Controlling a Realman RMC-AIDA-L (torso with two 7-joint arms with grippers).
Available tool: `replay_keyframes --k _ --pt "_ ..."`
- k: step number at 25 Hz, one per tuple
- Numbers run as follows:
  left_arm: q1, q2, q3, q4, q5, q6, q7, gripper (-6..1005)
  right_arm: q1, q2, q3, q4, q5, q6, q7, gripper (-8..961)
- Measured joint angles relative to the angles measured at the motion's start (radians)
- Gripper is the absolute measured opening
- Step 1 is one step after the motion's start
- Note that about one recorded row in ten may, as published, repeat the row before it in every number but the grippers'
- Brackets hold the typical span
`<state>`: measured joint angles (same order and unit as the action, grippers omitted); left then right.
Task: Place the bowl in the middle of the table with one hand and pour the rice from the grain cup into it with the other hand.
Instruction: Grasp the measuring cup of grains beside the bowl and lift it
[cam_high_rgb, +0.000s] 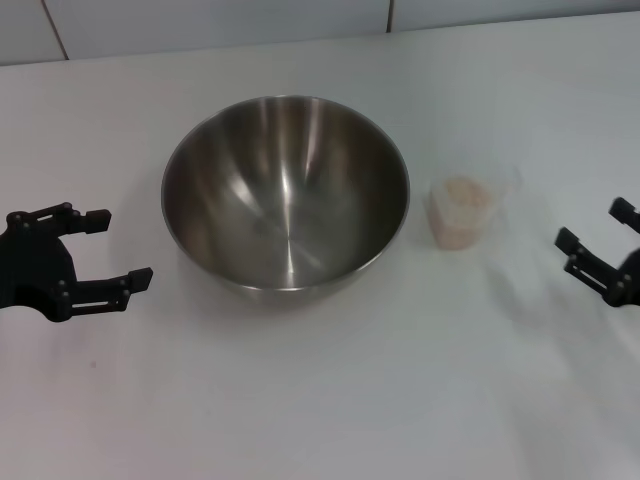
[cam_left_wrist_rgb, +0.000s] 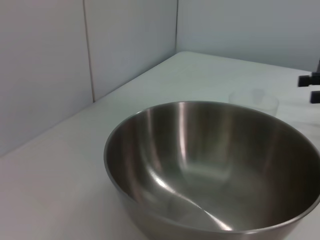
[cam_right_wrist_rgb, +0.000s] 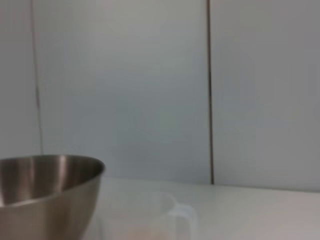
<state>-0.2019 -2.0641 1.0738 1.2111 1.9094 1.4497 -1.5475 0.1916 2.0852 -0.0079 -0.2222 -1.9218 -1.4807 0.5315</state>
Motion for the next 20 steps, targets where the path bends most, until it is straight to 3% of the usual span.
replay_keyframes --k 11,20 --pt "-0.013 -0.001 0.003 0.003 0.000 0.006 -0.005 867 0.122 0.001 0.007 0.053 0.000 0.175 -0.018 823" --pt "-0.014 -0.001 0.004 0.002 0.000 0.007 -0.003 867 0.170 0.001 0.006 0.065 0.000 0.231 -0.018 803"
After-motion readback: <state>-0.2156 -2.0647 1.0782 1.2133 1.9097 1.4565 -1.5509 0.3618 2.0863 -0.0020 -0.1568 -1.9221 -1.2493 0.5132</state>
